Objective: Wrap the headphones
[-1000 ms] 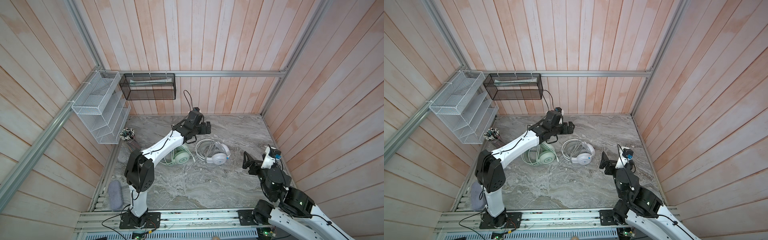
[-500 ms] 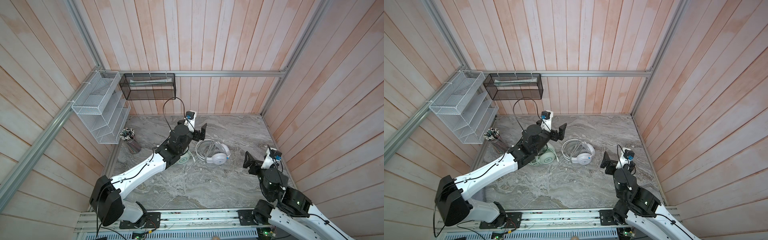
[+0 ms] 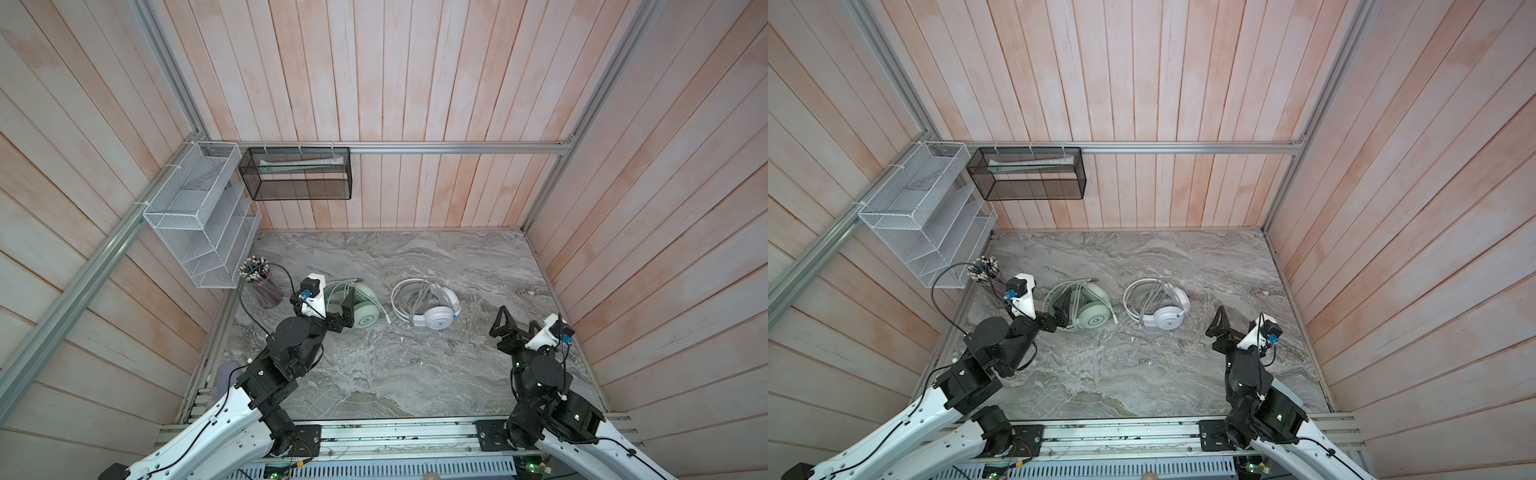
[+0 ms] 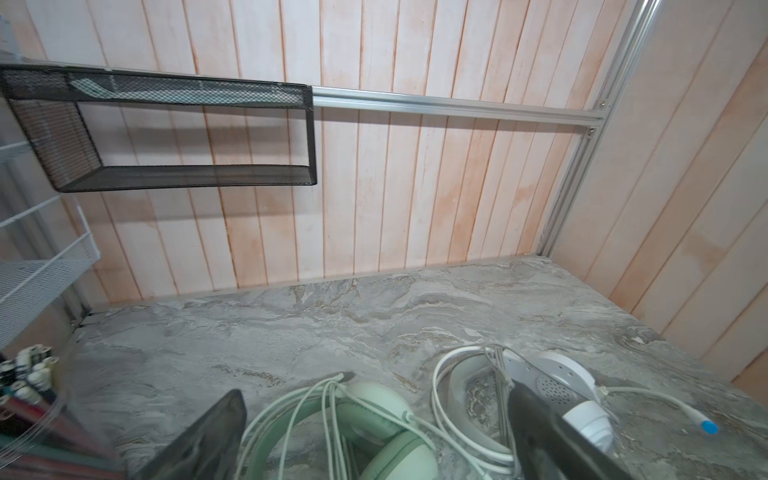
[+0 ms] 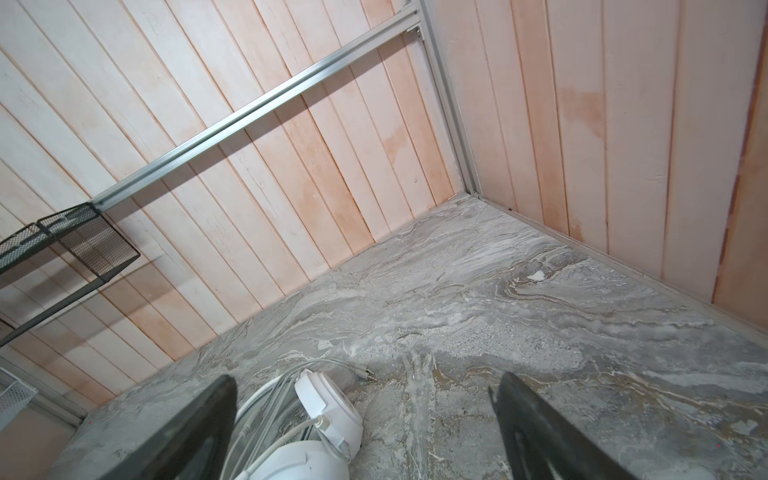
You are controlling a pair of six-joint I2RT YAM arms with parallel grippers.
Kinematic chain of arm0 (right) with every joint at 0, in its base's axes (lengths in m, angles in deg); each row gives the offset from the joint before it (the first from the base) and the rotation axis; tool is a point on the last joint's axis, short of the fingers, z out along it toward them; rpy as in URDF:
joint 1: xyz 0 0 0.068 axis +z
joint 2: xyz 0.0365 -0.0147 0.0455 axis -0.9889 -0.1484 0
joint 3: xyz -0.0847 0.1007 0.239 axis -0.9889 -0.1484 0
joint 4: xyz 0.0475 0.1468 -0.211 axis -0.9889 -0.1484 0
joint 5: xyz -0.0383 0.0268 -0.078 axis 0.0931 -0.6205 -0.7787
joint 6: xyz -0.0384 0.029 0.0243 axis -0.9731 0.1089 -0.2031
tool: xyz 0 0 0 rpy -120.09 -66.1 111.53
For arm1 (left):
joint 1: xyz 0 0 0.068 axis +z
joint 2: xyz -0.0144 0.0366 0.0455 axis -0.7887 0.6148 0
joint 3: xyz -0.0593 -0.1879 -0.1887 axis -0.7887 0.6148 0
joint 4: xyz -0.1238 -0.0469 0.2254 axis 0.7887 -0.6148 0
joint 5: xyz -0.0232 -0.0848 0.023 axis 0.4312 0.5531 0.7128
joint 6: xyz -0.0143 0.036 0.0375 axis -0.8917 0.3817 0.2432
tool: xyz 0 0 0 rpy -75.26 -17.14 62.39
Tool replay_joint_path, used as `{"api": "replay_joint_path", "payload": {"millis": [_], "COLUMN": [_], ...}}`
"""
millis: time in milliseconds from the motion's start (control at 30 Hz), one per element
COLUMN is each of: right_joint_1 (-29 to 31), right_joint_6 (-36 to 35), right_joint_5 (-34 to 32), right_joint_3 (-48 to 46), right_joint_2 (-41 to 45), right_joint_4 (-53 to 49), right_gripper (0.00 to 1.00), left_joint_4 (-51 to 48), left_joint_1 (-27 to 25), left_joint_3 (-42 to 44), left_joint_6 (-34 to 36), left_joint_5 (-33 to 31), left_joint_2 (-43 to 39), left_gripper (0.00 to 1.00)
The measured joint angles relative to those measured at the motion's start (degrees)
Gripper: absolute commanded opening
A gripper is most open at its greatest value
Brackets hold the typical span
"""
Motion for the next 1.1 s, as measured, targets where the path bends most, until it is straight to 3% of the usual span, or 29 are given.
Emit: {"api": "replay_joint_path", "payload": {"millis": [133,267,367,533,667,867,1100], "right_joint_1": [-0.5,-4.8,-10.3,-26.7,-32.9,-38.8,-38.2], "right_joint_6": [-8.2,-23.0,-27.5,-27.9,-27.4,-25.9,-28.8], "right_joint_5": [-4.3,-0.3,2.6,7.9,11.1,17.1,23.6], "right_joint_3": [-3.5,-5.9,-5.7,-4.7,-4.7,-5.2,-5.4], "right_joint_2": [-7.4,-18.8,-26.6,-39.7,-49.4,-62.3,-74.6], "right_joint_4": [13.5,31.4,40.6,50.9,56.0,64.6,72.5], "right_gripper": [0.98,0.99,0.99,0.99,0.99,0.98,0.98], "left_joint_4": [-2.9,-3.7,-3.4,-3.1,-3.1,-2.7,-2.3], "left_joint_1": [0.0,0.0,0.0,0.0,0.0,0.0,0.0], "left_joint_3": [7.2,12.7,13.2,13.2,13.2,13.3,13.7], "left_joint_6": [0.2,0.9,0.8,0.8,0.8,0.8,1.3], "left_joint_5": [-3.9,-5.7,-5.9,-5.8,-5.6,-4.6,-3.6], "left_joint_2": [-8.3,-14.5,-15.8,-15.2,-15.9,-16.0,-13.9], "left_gripper": [0.99,0.99,0.98,0.99,0.98,0.99,0.98]}}
